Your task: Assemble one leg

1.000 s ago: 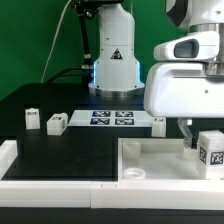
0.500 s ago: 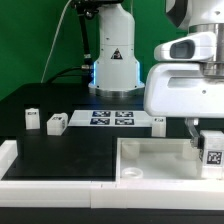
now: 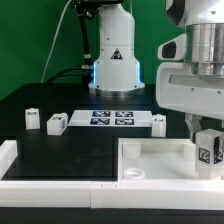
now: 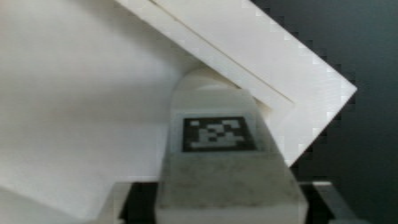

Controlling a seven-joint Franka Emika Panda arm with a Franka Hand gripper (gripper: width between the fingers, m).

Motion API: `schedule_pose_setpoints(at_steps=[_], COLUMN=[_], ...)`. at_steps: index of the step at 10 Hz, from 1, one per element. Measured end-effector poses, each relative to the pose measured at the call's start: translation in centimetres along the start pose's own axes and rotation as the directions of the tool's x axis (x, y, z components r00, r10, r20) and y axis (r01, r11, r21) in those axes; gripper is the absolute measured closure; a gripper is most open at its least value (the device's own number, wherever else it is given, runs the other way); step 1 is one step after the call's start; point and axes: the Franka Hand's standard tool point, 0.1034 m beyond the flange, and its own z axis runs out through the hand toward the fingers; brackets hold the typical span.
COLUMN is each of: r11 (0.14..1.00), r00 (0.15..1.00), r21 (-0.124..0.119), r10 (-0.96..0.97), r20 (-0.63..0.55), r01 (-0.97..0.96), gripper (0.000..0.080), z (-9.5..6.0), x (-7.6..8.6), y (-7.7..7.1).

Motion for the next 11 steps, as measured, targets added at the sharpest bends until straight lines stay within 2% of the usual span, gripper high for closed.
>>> schedule_pose_setpoints(at_steps=[2,4,5,7,8,9,10,11], r11=[0.946,0.865,0.826,0.86,0.874,0.926,0.973,0.991], r00=[0.946,0.864,0.825,0.859,0.873,0.926,0.972,0.99], r21=[-0.011,-0.01,-0.012,-0.009,-0.007,-0.002,0.004,0.007], r10=[0.323,0.502,0.564,0.511,0.486,0.377,0.231,0.137], r20=[0.006,0.033,0.035,0.036,0.037,0.038,0.036,0.038], r01=[-0.323,-0.502,-0.564,-0.511,-0.487,-0.377,-0.231,-0.137], gripper=[0.0505,0.0504,0.0504,0.0494,0.0313,0.0313,0.0181,0.0159], z=[0.08,0.1,0.09,0.09,0.07,0.08,0.08,0.11], x=[-0.18,-0.03,-0.13,-0.17,-0.35,-0.47,-0.65,-0.88], y=[0.07,0.12,0.07,0.04,-0.06,-0.1,-0.2,-0.26])
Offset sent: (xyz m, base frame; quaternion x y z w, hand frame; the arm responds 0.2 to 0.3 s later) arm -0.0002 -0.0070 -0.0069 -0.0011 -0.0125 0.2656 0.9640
